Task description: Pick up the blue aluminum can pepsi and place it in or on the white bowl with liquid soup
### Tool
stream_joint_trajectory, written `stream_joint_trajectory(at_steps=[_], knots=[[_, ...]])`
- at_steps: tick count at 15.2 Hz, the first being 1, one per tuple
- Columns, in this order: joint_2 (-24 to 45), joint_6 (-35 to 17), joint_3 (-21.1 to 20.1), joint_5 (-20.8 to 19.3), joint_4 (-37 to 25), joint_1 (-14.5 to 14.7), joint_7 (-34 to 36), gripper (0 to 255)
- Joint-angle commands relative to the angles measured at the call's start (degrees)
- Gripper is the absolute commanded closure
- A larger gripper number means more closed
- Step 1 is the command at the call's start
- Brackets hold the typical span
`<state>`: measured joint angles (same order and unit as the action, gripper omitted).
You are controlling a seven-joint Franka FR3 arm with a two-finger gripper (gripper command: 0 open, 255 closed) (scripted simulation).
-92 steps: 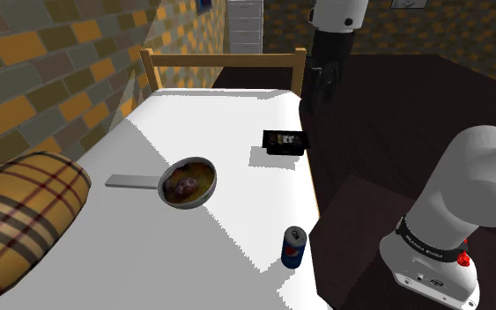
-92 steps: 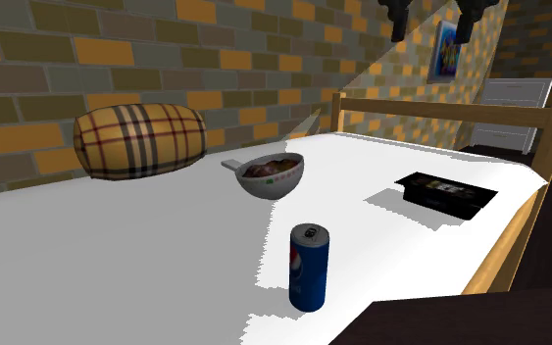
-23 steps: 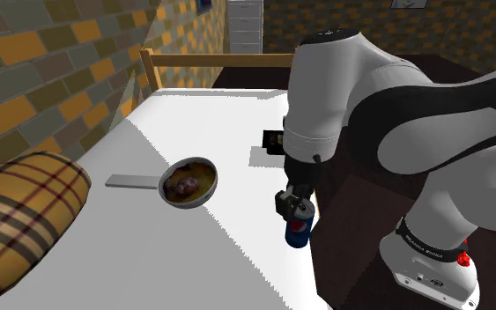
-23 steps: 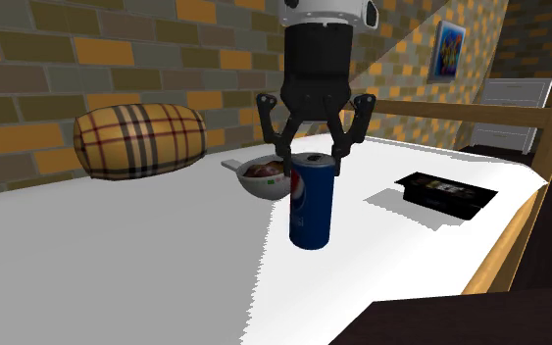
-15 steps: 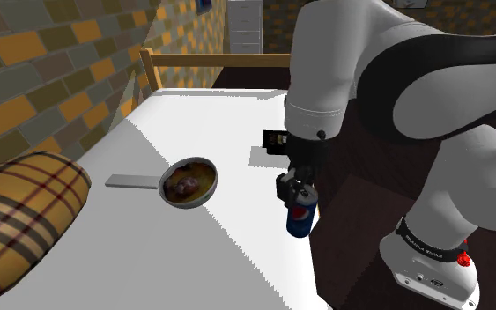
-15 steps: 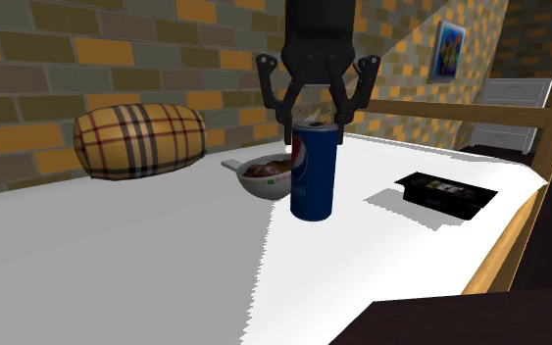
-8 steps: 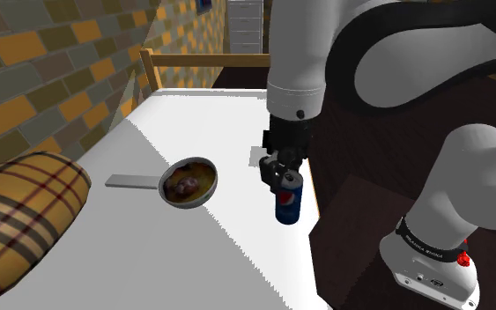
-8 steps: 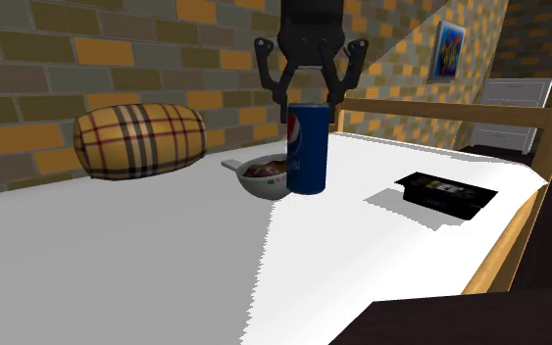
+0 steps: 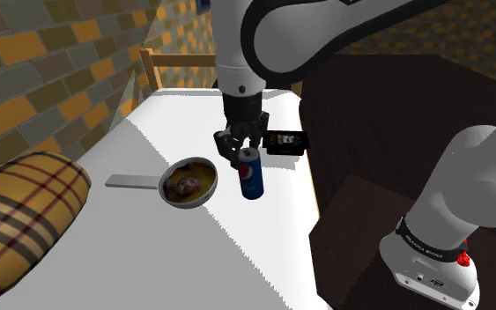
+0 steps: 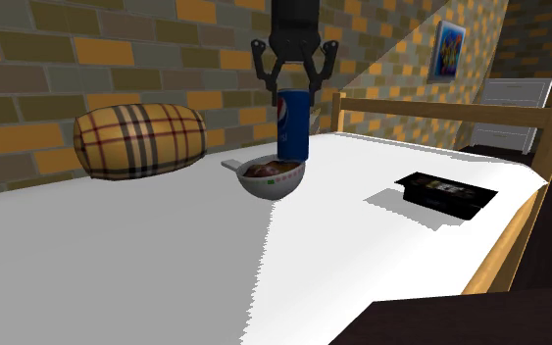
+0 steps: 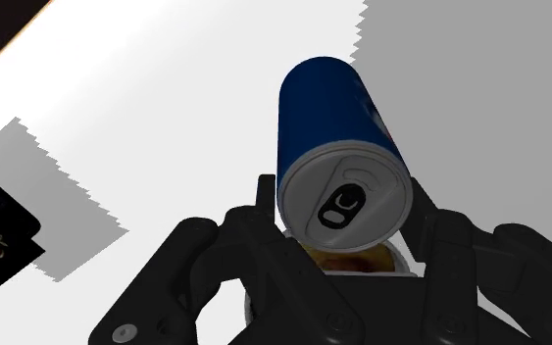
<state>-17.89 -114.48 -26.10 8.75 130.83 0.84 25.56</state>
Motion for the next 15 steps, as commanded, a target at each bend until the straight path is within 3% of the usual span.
stream_joint_trajectory(at_steps=[1, 8, 15], knots=[[4.3, 0.0, -0.1, -2.0, -4.1, -1.2, 0.2, 255], [20.2, 3.2, -0.3, -9.6, -21.7, -3.2, 2.1, 255], [37.2, 10.6, 0.9, -16.9, -44.5, -1.3, 3.3, 255]])
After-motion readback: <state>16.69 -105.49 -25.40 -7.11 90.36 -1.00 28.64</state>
